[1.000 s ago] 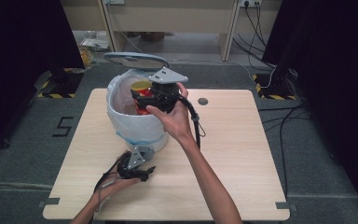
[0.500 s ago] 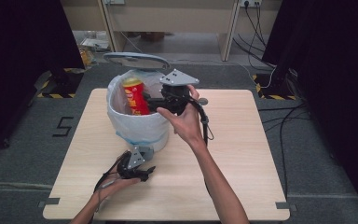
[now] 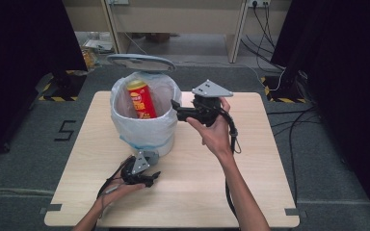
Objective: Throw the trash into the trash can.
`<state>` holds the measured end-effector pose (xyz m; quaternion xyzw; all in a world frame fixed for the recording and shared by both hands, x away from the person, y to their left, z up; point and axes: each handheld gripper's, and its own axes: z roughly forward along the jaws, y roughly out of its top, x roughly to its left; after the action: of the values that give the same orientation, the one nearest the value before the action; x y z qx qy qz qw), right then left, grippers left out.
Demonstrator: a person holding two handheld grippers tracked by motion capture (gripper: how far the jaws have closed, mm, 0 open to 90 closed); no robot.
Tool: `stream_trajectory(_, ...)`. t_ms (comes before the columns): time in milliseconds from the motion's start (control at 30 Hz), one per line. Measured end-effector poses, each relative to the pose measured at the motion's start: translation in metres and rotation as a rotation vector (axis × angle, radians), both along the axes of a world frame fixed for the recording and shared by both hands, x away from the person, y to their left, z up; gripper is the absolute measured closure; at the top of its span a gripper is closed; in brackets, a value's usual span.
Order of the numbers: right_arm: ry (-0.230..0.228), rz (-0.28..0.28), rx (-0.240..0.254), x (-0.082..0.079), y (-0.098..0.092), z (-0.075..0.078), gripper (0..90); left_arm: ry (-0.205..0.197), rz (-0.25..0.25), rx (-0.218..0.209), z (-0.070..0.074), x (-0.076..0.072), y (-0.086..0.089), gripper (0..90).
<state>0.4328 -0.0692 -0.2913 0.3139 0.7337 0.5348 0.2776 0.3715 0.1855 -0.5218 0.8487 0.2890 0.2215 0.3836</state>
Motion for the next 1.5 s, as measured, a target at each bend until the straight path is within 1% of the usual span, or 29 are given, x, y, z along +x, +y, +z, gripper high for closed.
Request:
stream_trajectory(67, -0.001, -0.015, -0.002, -0.001, -0.010, -0.003, 18.5, 0.000, 0.000, -0.001, 0.000, 0.000, 0.000, 28.1)
stream_trajectory(200, 0.011, -0.048, 0.007, -0.006, -0.029, -0.012, 18.5, 0.000, -0.002, 0.002, 0.000, 0.000, 0.000, 28.1)
stream_trajectory(333, 0.020, -0.079, 0.000, -0.010, -0.047, -0.022, 18.7, -0.002, -0.001, 0.000, 0.000, 0.000, 0.000, 28.1)
stream_trajectory(500, 0.044, -0.104, 0.003, -0.016, -0.064, -0.034, 18.9, -0.002, -0.001, 0.001, 0.000, 0.000, 0.000, 28.1)
stream_trajectory(600, 0.051, -0.115, 0.004, -0.019, -0.072, -0.043, 18.9, -0.003, -0.001, 0.001, 0.000, 0.000, 0.000, 28.1)
stream_trajectory(800, 0.080, -0.130, 0.015, -0.023, -0.082, -0.065, 18.9, -0.004, -0.001, 0.001, 0.000, 0.000, 0.000, 28.1)
stream_trajectory(933, 0.100, -0.140, 0.009, -0.027, -0.087, -0.083, 18.7, -0.003, -0.001, 0.000, 0.000, 0.000, 0.000, 28.1)
stream_trajectory(1000, 0.108, -0.145, 0.014, -0.030, -0.090, -0.090, 18.5, -0.004, -0.001, 0.001, 0.000, 0.000, 0.000, 28.1)
stream_trajectory(1100, 0.128, -0.150, -0.003, -0.032, -0.094, -0.104, 18.3, -0.003, -0.002, 0.005, 0.000, 0.000, 0.000, 28.1)
stream_trajectory(1333, 0.168, -0.168, 0.029, -0.039, -0.103, -0.129, 17.8, 0.000, -0.001, 0.002, 0.000, 0.000, 0.000, 28.1)
stream_trajectory(1367, 0.168, -0.170, 0.031, -0.041, -0.105, -0.133, 17.8, 0.000, -0.001, 0.002, 0.000, 0.000, 0.000, 28.1)
stream_trajectory(1500, 0.190, -0.179, 0.031, -0.044, -0.107, -0.145, 17.7, 0.000, -0.001, 0.002, 0.000, 0.000, 0.000, 28.1)
